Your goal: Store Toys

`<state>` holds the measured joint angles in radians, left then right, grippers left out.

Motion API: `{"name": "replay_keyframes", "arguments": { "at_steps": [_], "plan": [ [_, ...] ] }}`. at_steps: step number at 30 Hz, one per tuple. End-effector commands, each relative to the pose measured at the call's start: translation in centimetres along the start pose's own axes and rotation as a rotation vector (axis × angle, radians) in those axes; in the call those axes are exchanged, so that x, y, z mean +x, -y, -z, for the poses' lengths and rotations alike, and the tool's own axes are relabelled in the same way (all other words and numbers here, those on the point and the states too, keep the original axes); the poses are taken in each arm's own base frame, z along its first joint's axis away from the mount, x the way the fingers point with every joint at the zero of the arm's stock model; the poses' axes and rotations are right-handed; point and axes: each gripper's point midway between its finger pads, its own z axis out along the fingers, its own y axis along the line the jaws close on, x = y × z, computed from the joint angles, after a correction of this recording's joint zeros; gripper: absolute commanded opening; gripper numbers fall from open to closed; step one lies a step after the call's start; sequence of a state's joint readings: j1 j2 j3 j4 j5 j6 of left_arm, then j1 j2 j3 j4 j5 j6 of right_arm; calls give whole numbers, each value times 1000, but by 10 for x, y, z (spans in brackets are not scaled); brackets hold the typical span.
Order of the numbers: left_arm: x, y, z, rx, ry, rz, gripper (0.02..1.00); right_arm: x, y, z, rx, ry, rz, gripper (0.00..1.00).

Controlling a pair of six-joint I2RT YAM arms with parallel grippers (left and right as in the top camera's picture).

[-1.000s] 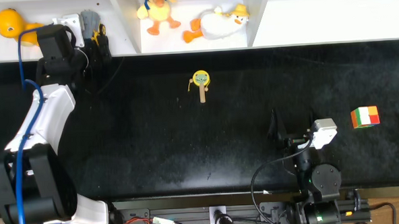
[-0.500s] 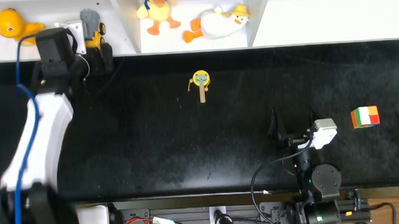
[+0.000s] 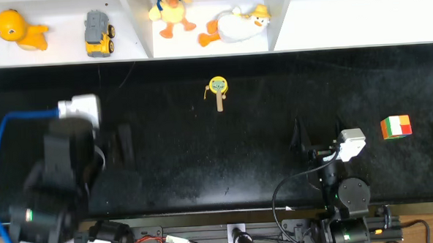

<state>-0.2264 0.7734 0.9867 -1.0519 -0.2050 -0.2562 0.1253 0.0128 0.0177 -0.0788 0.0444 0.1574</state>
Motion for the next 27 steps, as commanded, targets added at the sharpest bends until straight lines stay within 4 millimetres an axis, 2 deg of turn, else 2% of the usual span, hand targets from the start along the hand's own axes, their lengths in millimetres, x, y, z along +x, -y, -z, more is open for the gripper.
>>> {"name": "replay_keyframes", "arguments": {
  "at_steps": [1, 7, 21, 23, 27],
  "plan": [
    [25, -18, 10, -64, 21, 47, 998, 3, 0, 0, -1, 0, -7, 993],
    [51, -27, 14, -92, -71, 22, 998, 3, 0, 0, -1, 0, -7, 993],
    [53, -26, 14, -75, -68, 47, 998, 3, 0, 0, -1, 0, -7, 996],
    [48, -33, 11, -97, -37, 89, 998, 3, 0, 0, -1, 0, -7, 996],
    [25, -51, 3, -146, 125, 197, 998, 3, 0, 0, -1, 0, -7, 996]
  ]
}}
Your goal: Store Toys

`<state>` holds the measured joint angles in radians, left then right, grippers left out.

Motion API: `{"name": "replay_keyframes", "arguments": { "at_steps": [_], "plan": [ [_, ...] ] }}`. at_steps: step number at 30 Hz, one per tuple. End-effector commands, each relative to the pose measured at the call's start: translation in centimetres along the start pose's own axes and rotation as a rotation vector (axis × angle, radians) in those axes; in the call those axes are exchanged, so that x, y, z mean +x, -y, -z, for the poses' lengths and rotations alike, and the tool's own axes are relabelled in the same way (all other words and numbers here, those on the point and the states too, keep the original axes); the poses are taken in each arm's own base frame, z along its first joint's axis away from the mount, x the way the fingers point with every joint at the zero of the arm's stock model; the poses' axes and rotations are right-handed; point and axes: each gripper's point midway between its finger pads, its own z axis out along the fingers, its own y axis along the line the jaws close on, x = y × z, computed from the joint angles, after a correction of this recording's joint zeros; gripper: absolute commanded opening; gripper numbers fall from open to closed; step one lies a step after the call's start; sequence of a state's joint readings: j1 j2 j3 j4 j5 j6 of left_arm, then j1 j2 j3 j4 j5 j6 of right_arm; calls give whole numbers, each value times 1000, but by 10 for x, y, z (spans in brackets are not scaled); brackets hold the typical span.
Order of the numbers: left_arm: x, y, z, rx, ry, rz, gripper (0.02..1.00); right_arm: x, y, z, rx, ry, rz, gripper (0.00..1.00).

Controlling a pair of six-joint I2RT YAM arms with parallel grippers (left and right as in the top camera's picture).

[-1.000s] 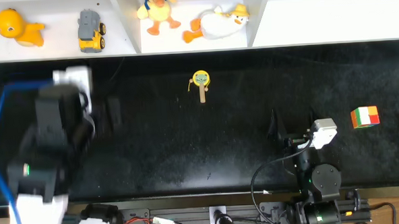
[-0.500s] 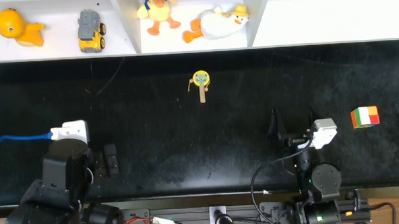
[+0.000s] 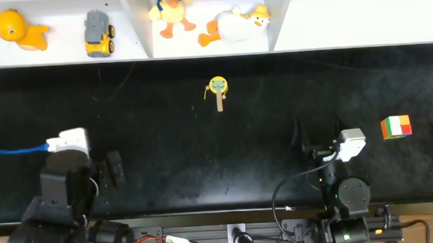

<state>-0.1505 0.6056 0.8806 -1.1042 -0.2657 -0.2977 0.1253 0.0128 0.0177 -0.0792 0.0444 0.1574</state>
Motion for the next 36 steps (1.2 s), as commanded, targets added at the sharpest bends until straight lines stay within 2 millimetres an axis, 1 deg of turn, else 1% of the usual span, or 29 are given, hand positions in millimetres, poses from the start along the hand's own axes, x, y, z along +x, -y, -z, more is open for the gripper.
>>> {"name": "replay_keyframes", "arguments": {
  "at_steps": [1, 3, 5, 10, 15, 25, 33, 36],
  "plan": [
    [-14, -17, -11, -42, 138, 131, 998, 3, 0, 0, -1, 0, -7, 996],
    [-20, -25, -18, -54, 244, 188, 998, 3, 0, 0, -1, 0, -7, 996],
    [-23, -29, -26, -39, 354, 231, 998, 3, 0, 0, -1, 0, -7, 996],
    [-17, -24, -50, 41, 537, 267, 998, 3, 0, 0, -1, 0, -7, 993],
    [-13, -21, -66, 79, 645, 276, 998, 3, 0, 0, -1, 0, -7, 996],
    [-2, -22, -77, 86, 691, 281, 998, 3, 0, 0, -1, 0, -7, 993],
    [-3, -22, -77, 60, 706, 204, 998, 3, 0, 0, -1, 0, -7, 996],
    [-4, -22, -76, 60, 708, 203, 998, 3, 0, 0, -1, 0, -7, 996]
  ]
}}
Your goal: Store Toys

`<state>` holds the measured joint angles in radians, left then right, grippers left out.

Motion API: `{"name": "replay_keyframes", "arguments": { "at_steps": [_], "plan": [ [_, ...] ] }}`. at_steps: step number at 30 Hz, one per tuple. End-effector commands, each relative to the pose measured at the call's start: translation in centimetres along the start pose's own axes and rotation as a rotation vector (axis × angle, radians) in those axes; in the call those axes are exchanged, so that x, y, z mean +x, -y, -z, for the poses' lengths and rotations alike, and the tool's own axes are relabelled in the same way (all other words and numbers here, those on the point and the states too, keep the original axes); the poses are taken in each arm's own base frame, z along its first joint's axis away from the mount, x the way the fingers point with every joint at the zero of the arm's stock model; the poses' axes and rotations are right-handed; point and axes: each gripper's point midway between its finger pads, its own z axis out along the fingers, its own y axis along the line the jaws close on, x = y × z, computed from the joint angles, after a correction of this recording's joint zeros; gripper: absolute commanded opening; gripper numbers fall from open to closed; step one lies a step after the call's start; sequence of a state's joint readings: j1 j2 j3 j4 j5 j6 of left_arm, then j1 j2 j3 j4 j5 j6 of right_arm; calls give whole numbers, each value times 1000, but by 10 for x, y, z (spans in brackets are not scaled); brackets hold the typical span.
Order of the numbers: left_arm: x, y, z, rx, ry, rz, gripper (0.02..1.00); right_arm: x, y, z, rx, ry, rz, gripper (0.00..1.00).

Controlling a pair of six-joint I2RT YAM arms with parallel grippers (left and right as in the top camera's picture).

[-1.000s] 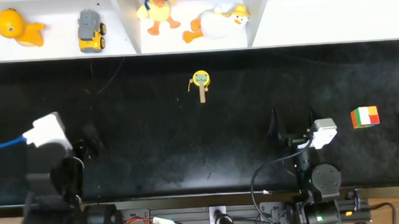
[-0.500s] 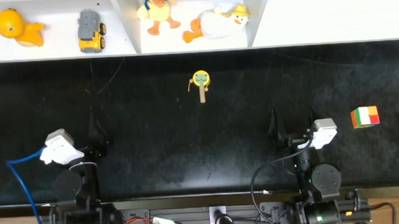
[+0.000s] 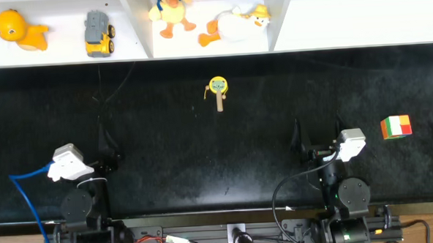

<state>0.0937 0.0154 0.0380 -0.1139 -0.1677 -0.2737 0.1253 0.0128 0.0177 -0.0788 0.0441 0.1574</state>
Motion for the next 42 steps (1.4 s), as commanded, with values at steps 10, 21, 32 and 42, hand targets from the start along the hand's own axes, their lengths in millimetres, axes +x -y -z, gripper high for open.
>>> {"name": "replay_keyframes", "arguments": {
  "at_steps": [10, 21, 32, 42],
  "plan": [
    [0, 1, -2, 14, 27, -36, 996, 3, 0, 0, -1, 0, -7, 996],
    [1, 1, -2, 13, 26, -36, 998, 3, 0, 0, -1, 0, -7, 993],
    [1, 1, -2, 13, 26, -36, 998, 3, 0, 0, -1, 0, -7, 996],
    [1, 1, -2, 13, 26, -36, 998, 3, 0, 0, -1, 0, -7, 996]
  ]
}}
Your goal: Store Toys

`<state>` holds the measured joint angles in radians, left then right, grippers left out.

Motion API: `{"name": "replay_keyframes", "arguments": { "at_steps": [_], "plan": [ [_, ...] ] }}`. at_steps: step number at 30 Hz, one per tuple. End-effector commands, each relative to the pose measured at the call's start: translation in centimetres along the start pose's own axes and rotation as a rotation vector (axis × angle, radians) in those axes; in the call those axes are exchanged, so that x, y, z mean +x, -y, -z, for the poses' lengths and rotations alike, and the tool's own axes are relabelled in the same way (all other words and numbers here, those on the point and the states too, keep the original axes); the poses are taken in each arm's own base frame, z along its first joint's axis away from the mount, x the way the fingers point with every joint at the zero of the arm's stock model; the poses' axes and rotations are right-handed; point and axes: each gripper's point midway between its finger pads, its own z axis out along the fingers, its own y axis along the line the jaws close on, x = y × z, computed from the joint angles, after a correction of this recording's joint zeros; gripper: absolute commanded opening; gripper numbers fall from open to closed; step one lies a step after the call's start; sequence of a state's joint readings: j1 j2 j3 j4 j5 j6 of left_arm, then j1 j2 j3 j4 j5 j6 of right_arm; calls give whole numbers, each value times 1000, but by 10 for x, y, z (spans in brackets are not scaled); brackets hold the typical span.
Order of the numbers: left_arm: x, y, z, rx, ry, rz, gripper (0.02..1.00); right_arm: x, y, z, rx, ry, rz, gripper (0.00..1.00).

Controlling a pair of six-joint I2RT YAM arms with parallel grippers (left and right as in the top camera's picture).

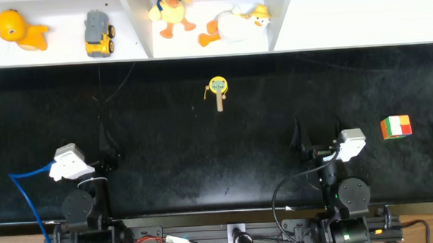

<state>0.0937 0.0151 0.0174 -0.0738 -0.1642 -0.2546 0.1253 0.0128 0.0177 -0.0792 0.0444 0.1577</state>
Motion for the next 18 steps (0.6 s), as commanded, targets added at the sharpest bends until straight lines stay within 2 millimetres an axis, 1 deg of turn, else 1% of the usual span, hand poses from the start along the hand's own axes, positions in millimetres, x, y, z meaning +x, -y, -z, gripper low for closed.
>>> {"name": "replay_keyframes", "arguments": {
  "at_steps": [1, 18],
  "plan": [
    [0, 0, 0, 5, 8, -20, 998, 3, 0, 0, -1, 0, -6, 996],
    [0, 0, 0, 5, 8, -20, 996, 3, 0, 0, -1, 0, -6, 1000]
  ]
}}
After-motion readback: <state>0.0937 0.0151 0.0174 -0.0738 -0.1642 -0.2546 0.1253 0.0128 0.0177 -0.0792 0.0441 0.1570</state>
